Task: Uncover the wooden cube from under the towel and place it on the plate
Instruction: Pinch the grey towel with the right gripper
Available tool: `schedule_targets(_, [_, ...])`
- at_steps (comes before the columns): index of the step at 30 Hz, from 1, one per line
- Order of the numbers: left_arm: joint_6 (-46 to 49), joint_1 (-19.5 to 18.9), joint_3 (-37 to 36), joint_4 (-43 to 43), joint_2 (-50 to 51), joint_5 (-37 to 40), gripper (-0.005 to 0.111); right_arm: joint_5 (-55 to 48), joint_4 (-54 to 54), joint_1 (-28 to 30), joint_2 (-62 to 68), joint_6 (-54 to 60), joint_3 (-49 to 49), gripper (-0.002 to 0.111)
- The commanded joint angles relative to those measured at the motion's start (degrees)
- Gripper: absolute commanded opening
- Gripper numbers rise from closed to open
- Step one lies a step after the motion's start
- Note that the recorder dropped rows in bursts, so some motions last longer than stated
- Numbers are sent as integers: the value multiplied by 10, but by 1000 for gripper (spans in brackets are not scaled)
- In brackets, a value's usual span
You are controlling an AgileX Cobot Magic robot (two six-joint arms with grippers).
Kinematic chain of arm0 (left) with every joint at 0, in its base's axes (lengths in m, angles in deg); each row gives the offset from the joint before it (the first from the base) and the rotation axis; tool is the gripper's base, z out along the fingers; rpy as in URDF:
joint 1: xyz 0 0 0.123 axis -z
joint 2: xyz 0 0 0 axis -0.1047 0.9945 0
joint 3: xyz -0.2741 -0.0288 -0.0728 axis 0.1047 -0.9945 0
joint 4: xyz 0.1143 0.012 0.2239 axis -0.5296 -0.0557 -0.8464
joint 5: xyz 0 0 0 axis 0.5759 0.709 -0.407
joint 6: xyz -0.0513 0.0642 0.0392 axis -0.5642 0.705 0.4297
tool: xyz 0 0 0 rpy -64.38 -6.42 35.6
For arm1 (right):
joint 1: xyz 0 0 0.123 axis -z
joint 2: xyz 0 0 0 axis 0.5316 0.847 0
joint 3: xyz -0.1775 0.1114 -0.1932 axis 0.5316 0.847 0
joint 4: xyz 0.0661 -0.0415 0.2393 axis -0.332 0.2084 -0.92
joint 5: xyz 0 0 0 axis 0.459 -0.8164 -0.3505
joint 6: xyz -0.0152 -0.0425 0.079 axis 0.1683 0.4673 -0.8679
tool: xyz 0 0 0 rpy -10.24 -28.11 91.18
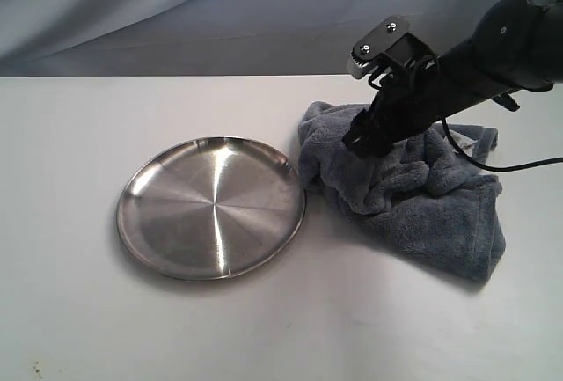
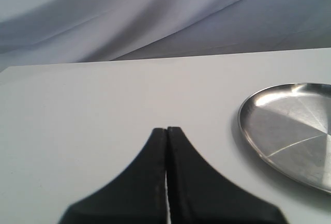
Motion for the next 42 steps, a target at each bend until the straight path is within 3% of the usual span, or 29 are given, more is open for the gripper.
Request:
schedule_targets(1, [0, -1, -3, 2, -3, -4, 0, -7, 13, -14, 0, -2, -4, 105])
schedule_targets(26, [0, -1, -3, 2, -3, -4, 0, 18, 31, -20, 47, -15, -4, 102])
schedule_targets(29, [0, -1, -3, 2, -3, -4, 0, 22, 31, -20, 53, -18, -4, 91])
schedule_targets(31, [0, -1, -3, 2, -3, -4, 0, 22, 31, -20, 53, -18, -4, 74])
schedule_targets(36, [0, -1, -3, 2, -3, -4, 0, 5, 31, -20, 53, -18, -4, 16])
schedule_targets(38, [0, -1, -3, 2, -3, -4, 0, -8, 31, -20, 53, -18, -4, 0])
schedule_targets(42, [0, -1, -3, 2, -3, -4, 0, -30, 30, -20, 50, -18, -4, 0])
